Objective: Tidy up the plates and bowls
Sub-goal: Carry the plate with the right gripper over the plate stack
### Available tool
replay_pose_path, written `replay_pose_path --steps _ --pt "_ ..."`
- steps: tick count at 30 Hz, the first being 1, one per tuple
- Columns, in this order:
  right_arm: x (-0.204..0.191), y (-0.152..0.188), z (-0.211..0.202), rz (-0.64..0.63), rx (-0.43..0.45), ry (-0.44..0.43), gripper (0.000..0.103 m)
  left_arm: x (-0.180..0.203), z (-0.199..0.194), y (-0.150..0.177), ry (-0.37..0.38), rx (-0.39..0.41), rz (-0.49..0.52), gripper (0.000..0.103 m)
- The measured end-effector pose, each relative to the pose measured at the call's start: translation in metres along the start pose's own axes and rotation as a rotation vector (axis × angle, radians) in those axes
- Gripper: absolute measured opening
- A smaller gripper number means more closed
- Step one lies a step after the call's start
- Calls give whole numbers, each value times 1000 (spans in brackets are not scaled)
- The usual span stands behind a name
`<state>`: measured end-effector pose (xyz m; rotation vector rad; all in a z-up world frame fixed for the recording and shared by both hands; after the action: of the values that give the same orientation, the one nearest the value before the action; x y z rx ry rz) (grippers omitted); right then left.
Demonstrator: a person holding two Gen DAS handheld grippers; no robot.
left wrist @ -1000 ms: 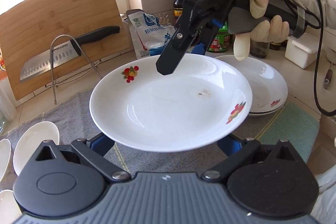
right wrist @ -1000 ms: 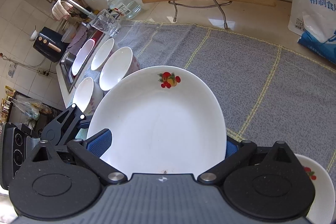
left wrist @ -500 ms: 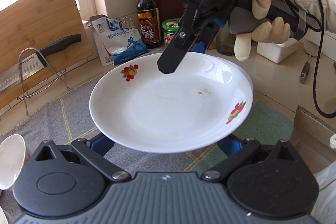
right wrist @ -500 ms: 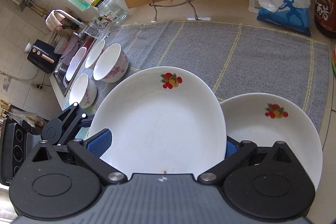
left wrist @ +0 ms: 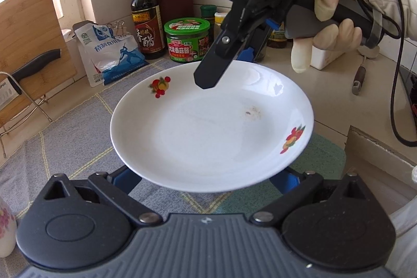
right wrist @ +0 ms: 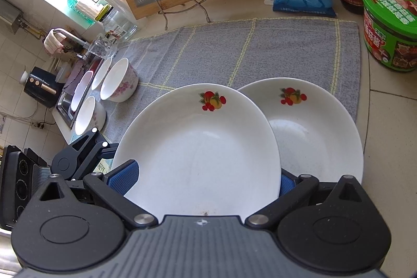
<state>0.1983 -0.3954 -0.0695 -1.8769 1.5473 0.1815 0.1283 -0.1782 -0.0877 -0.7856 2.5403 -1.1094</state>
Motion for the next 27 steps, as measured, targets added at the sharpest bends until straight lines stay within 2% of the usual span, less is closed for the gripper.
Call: replay_pose_path --steps 7,27 --pt "13 11 -4 35 13 6 103 1 7 -8 33 -22 11 102" --pt "24 17 -6 71 35 24 103 -1 17 -14 55 -42 30 102"
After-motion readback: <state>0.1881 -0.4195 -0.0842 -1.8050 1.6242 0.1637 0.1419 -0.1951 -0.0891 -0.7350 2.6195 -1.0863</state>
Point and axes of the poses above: each gripper's, at about its wrist camera, not at the fingertips, and z roughly the way its jaws point, x to its right, y to its underside, the point moved 1 cm from there along z, roughly the way its jaws point, and after that the axes turned 4 degrees about -z, right-handed, at the moved point
